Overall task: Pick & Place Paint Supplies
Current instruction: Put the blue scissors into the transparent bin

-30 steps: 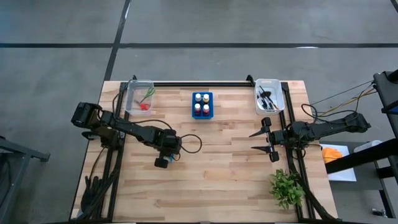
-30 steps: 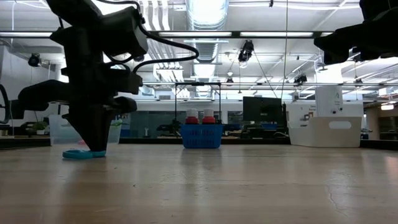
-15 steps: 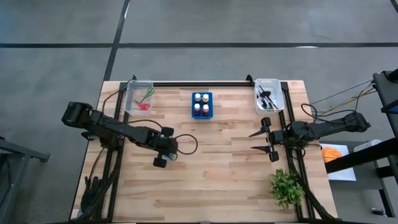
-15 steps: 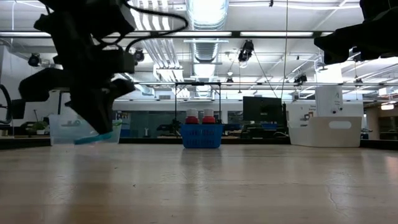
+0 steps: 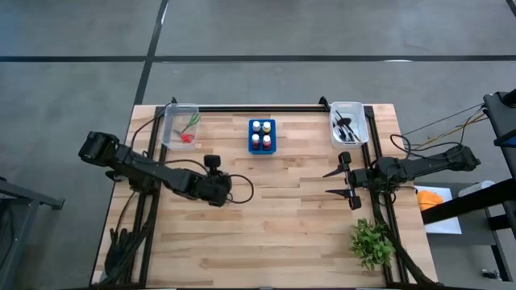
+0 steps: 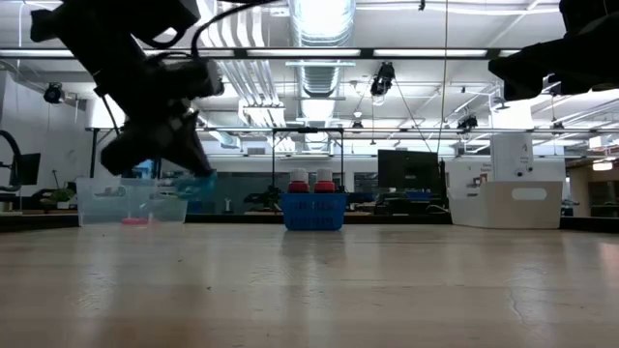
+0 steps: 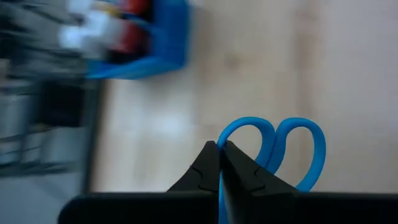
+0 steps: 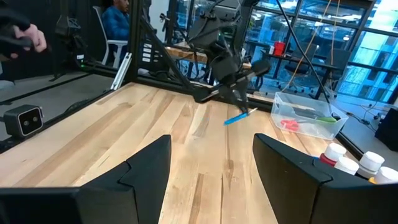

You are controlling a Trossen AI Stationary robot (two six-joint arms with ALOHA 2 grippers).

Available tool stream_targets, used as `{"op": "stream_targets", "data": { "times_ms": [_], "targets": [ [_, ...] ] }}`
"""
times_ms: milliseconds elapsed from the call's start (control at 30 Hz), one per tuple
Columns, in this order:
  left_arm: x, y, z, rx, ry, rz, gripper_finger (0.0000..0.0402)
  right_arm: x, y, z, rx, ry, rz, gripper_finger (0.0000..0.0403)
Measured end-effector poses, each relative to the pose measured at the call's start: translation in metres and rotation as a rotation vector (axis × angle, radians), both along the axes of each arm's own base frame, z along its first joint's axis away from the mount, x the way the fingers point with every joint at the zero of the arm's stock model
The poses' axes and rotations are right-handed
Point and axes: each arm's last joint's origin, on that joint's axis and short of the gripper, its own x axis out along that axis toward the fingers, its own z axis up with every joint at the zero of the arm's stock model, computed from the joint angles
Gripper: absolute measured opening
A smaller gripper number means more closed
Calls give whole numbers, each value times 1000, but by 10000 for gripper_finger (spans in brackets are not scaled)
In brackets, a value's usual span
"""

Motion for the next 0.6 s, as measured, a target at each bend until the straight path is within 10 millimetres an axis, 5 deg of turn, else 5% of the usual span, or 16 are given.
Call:
{"op": "stream_targets", "data": {
  "times_ms": [267,600],
  "targets": [
    [-8,-1,5,364,-193,201,2,0,0,0,0,1,0,226],
    [-10,5,11,593,-322,338,2,0,0,0,0,0,0,226]
  ]
}}
